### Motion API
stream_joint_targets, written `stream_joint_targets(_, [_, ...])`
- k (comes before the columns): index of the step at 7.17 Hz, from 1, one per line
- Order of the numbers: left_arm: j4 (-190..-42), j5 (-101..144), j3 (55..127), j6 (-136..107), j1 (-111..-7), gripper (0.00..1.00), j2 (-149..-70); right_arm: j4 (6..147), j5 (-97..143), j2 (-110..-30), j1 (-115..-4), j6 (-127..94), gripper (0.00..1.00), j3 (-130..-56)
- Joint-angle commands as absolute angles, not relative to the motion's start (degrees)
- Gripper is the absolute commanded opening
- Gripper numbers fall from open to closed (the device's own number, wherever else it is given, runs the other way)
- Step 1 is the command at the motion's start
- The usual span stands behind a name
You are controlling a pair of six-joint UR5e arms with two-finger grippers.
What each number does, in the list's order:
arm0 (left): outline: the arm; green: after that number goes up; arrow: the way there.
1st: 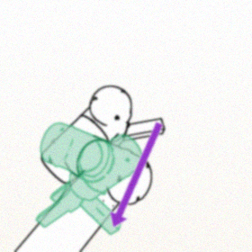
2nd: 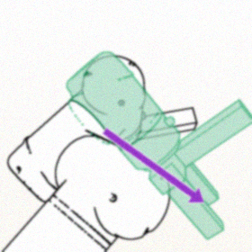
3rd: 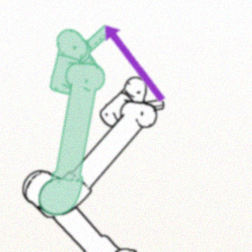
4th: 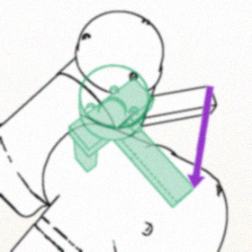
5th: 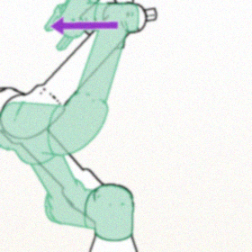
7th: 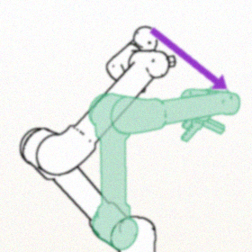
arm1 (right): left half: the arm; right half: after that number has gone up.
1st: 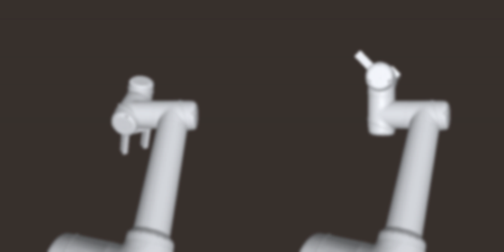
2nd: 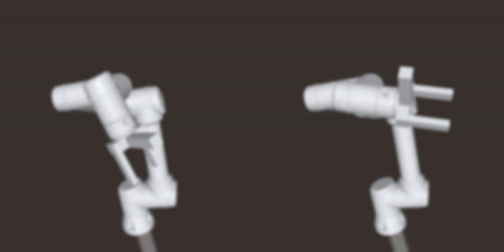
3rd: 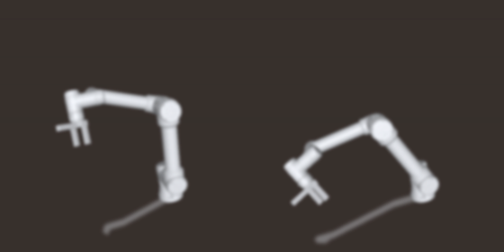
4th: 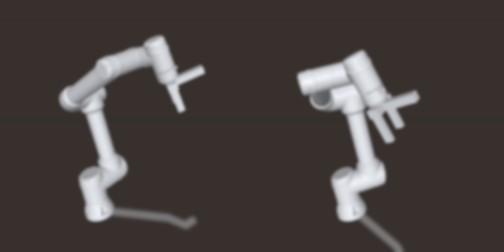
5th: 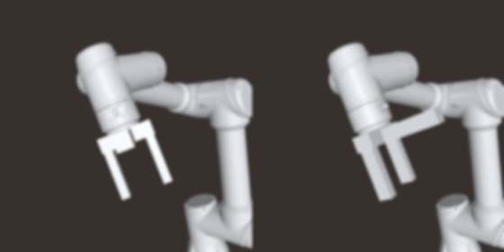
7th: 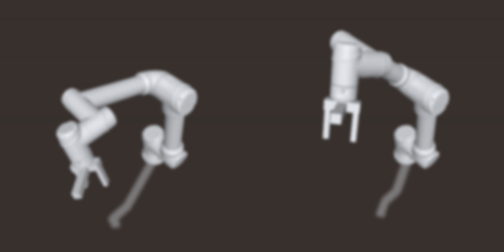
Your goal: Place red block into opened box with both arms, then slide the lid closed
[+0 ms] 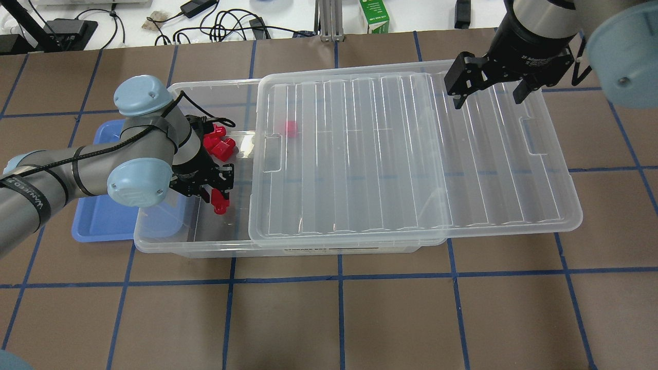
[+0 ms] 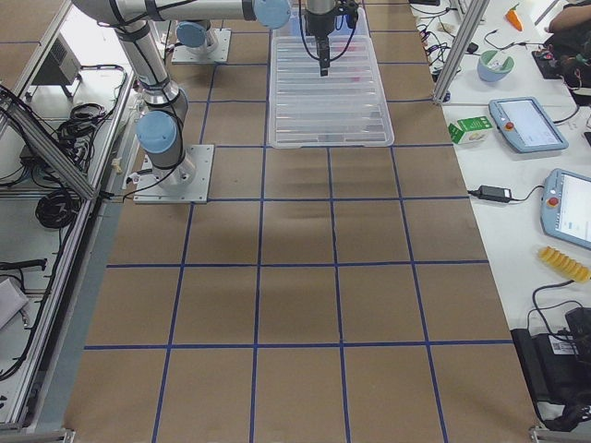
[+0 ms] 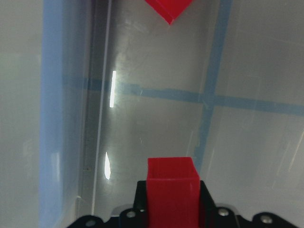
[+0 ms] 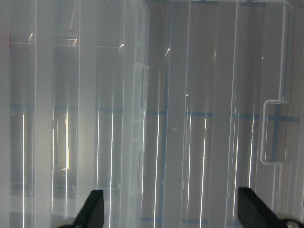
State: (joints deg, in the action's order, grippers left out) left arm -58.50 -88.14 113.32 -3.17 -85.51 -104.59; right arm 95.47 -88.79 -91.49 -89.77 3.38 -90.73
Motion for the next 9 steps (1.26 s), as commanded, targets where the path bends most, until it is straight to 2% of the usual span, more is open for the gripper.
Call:
stream_joint_targets(1, [-57.48,-88.16,111.37,-3.08,-85.78,1.00,-103.03,95.89,-89.38,-91.14,-88.60,4.04,1.00,-89.74])
stream_joint_targets(3, [-63.93,-88.24,106.12,-3.08,-86.13,1.00,-100.22,94.58,-90.61,-90.97,-78.38,14.89,1.00,-89.56])
stream_joint_targets(5, [-77.63,-88.33,96.81,-3.08,-86.57,1.00,-95.91,95.36,-90.35,-90.27,-65.63,32.71,1.00,-91.22])
stream_joint_targets(7, [-84.70,-88.33,92.04,-3.08,-87.71,1.00,-92.39,102.07,-90.79,-87.56,-61.36,33.23,1.00,-97.69])
stream_joint_targets(9, [-86.22,-88.33,92.54,-2.99,-87.89,1.00,-88.79,108.34,-90.53,-82.47,-61.52,32.78,1.00,-101.68])
